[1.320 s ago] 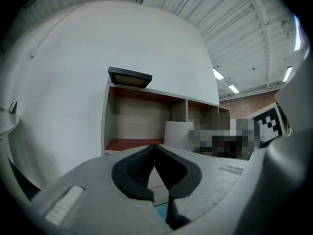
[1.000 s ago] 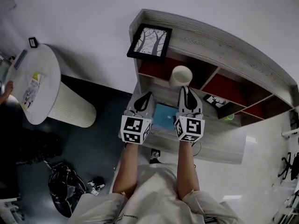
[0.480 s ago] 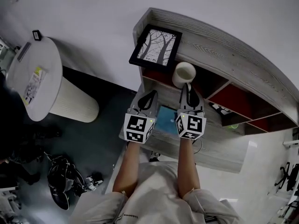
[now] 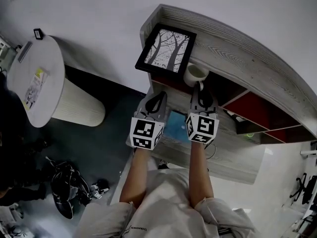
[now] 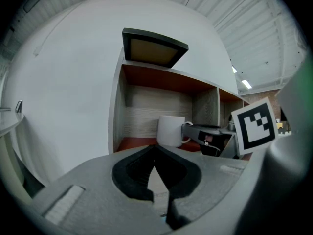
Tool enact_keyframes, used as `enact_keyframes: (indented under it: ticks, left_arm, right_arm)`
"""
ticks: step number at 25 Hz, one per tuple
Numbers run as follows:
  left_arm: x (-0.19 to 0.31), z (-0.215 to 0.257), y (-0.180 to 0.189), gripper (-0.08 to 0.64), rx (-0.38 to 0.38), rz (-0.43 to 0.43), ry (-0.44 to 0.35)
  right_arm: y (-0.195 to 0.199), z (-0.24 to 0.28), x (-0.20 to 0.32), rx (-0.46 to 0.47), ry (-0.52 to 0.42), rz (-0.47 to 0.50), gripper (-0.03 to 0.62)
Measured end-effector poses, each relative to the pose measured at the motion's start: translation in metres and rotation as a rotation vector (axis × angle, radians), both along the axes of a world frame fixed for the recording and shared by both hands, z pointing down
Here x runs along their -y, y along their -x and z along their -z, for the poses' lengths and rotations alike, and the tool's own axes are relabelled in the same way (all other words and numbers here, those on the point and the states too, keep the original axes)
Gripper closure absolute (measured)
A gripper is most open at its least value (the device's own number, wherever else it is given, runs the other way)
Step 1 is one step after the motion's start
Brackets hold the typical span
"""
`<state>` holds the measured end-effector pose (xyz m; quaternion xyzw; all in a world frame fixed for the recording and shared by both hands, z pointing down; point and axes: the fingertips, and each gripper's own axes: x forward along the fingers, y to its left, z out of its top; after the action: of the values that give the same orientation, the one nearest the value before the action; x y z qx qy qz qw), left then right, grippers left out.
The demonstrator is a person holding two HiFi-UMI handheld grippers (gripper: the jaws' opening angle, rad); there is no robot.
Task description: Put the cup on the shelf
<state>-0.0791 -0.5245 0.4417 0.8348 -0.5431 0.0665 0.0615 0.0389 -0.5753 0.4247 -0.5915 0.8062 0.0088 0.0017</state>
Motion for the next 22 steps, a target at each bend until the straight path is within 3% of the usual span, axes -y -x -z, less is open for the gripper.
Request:
enact_keyframes:
  ticks: [3,11,22]
  left_arm:
    - [-0.003,-0.003,-0.001,0.551,0.000,0.000,0.005]
    - [-0.022,-0.007,-0.006,0.549,-0.003,-0.012,0.016]
    - [-0.082,-0.016,-0.014,0.549,-0.036,-0.053,0.026]
  right_arm:
    - [0.000,-0.007,-0.001,0.003,0.026,0.006,0.454]
    - [-0.010,-0.011,-0.023,0.010,0.028,-0.025,0.454]
    - [-0.034,-0.015,-0.093,0.046,0.035,-0.086,0.466]
